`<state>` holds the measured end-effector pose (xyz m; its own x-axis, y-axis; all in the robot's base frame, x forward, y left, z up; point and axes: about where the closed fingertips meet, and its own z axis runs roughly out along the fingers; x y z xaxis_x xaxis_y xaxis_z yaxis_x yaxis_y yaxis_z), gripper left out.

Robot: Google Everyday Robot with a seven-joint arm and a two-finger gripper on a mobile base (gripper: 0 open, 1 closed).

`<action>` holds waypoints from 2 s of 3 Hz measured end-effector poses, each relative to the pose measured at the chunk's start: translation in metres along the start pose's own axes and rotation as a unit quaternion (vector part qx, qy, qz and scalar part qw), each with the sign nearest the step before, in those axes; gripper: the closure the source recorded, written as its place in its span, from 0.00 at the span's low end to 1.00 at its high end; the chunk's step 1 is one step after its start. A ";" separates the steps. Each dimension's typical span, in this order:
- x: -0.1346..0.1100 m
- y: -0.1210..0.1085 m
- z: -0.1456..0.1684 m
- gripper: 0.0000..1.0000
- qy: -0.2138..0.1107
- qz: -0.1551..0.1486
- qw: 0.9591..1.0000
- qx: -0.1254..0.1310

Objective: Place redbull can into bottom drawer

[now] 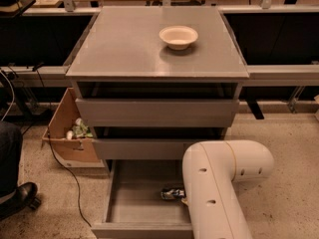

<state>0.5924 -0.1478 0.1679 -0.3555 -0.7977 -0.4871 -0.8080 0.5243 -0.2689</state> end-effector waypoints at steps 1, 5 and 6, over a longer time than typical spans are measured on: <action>0.003 0.000 0.005 0.61 -0.001 0.003 1.000 -0.002; 0.001 0.005 -0.019 0.00 -0.018 -0.010 1.000 -0.008; 0.005 0.000 -0.066 0.00 -0.034 -0.013 0.999 0.000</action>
Offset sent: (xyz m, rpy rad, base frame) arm 0.0010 -0.0006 -0.0169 0.0200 0.0231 0.0034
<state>0.5600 -0.1714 0.2207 -0.3016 -0.7896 -0.5344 -0.8170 0.5029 -0.2821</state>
